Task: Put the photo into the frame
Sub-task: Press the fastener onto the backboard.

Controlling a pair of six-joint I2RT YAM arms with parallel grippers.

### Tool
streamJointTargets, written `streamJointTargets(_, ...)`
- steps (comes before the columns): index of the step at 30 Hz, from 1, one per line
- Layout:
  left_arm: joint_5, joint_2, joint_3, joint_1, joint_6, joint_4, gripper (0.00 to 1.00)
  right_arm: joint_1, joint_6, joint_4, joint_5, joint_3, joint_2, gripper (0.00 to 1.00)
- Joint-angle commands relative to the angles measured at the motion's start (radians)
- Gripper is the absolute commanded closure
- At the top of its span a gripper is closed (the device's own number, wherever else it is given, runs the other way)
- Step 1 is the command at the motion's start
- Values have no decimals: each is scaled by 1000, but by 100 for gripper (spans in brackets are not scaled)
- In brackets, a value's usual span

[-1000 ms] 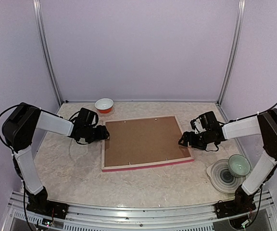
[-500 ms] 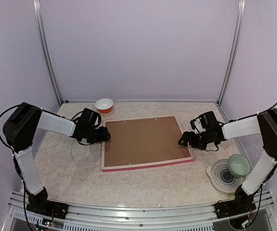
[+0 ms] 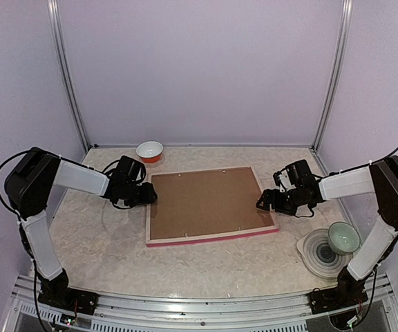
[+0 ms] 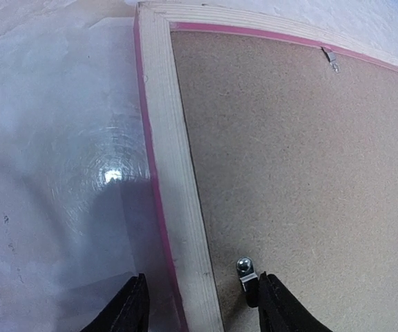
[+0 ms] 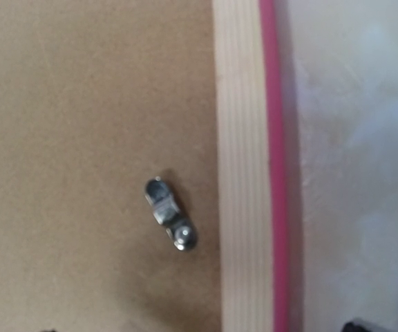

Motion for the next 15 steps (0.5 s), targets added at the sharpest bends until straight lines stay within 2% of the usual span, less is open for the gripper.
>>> streamJointTargets(1, -4, 23, 4, 7, 3, -23, 46, -9, -8, -10, 3, 14, 9, 11)
streamJointTargets(15, -1, 40, 8, 7, 12, -36, 53, -8, -7, -4, 3, 6, 12, 11)
